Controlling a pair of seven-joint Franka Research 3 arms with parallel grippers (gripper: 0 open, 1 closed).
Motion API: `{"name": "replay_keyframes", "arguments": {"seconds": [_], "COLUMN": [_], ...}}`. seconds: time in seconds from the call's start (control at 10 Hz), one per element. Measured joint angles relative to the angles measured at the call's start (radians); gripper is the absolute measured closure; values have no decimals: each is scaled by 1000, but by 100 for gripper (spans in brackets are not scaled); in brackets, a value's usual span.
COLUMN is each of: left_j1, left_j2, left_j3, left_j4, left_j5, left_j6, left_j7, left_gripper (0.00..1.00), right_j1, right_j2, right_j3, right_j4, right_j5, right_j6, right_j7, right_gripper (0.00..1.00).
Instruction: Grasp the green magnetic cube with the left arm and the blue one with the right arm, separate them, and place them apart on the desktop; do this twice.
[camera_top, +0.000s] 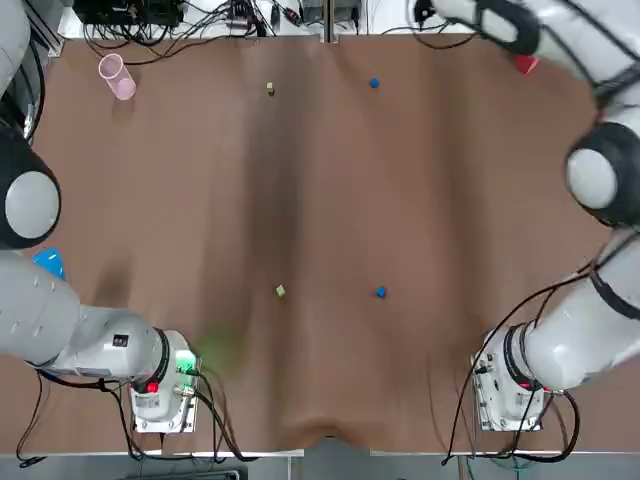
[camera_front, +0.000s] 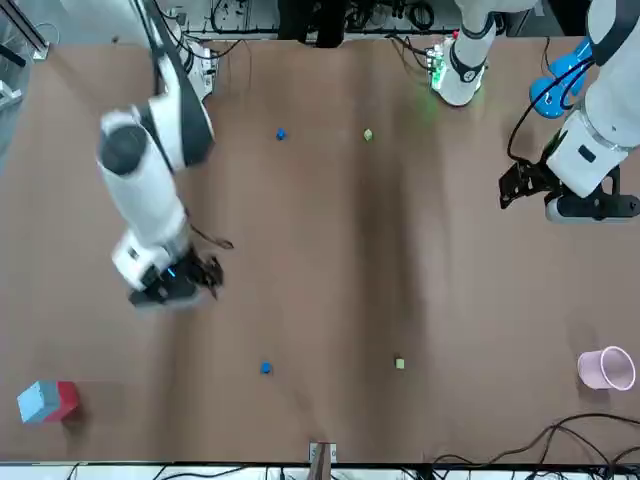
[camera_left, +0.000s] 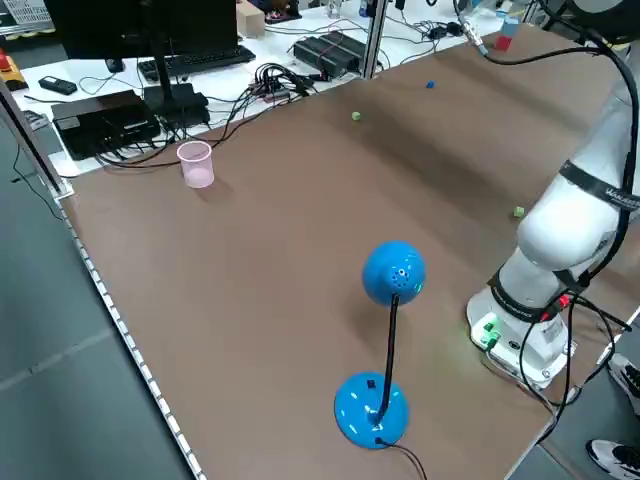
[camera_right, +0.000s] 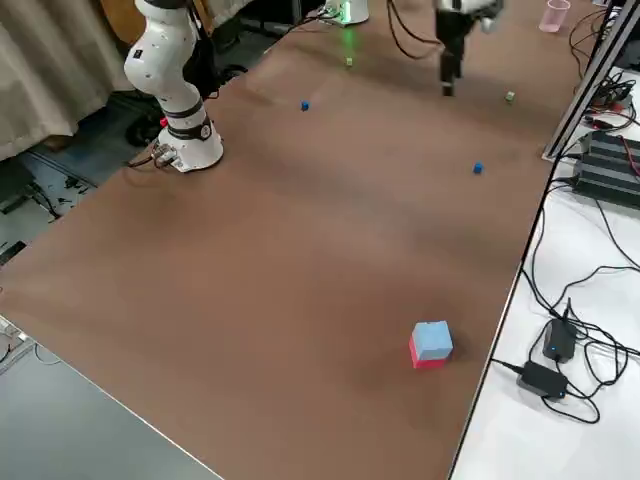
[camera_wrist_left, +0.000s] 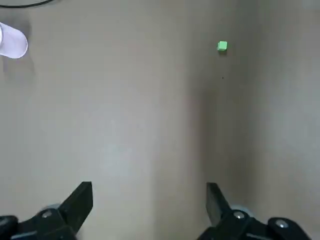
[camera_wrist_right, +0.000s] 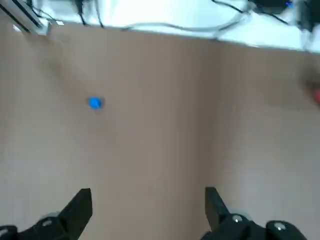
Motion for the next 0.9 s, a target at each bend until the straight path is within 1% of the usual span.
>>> {"name": "replay_keyframes", "arguments": {"seconds": [0.1,0.2,0.3,0.4,0.5,0.7,0.9], "left_j1": [1,2,2,2,2,2,-1], "left_j2": [0,0,0,0,0,0,0], "left_j3": [0,1,1,1,1,1,-1], "left_j4": [0,0,0,1,1,1,1], "left_j5": [0,0,0,0,0,0,0], "left_j6": [0,0,0,0,0,0,0], "left_j7": [0,0,0,0,0,0,0], "left_gripper": [0,0,0,0,0,0,0], "right_j1": [-23,-64,-118,-167,-194,-214,-244], "right_j2": [-82,-136,-167,-179,-180,-179,-179], "right_j3": [-1,-2,-5,-14,-29,-33,-34], "right_j4": [-26,-35,-35,-39,-52,-68,-71], "right_j5": [26,55,87,111,121,125,151], "right_j6": [-118,-212,-269,-291,-294,-292,-288], "right_j7": [-6,-45,-119,-202,-257,-308,-396], "right_gripper": [0,1,1,1,1,2,3]}}
